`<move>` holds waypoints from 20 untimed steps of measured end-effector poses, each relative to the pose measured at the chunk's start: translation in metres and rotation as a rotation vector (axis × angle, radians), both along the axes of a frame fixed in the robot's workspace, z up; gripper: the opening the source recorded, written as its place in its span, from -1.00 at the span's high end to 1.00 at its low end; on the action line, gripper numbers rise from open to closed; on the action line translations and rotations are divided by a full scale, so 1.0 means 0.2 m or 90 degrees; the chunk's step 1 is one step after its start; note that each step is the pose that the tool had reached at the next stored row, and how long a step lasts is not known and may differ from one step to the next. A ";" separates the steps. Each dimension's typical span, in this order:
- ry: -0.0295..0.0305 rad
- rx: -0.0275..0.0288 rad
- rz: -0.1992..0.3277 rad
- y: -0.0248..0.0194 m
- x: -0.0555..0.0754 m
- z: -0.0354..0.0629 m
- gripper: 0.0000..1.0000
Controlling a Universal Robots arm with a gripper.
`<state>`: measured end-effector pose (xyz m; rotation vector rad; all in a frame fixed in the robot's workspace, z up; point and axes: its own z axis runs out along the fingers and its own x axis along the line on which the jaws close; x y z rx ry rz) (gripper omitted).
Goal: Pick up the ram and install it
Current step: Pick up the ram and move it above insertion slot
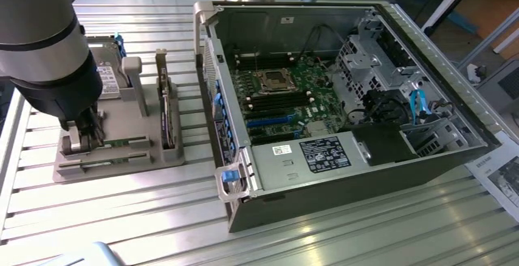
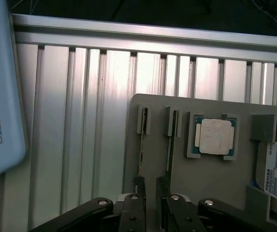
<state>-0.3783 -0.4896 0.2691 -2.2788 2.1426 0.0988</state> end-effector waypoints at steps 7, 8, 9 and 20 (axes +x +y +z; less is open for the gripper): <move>0.0000 0.0000 0.001 0.000 0.00 -0.050 0.52; 0.0000 0.0000 0.001 0.000 0.00 -0.050 0.52; 0.0000 0.0000 0.001 0.000 0.00 -0.050 0.52; 0.0001 0.0001 0.001 0.000 0.04 -0.057 0.52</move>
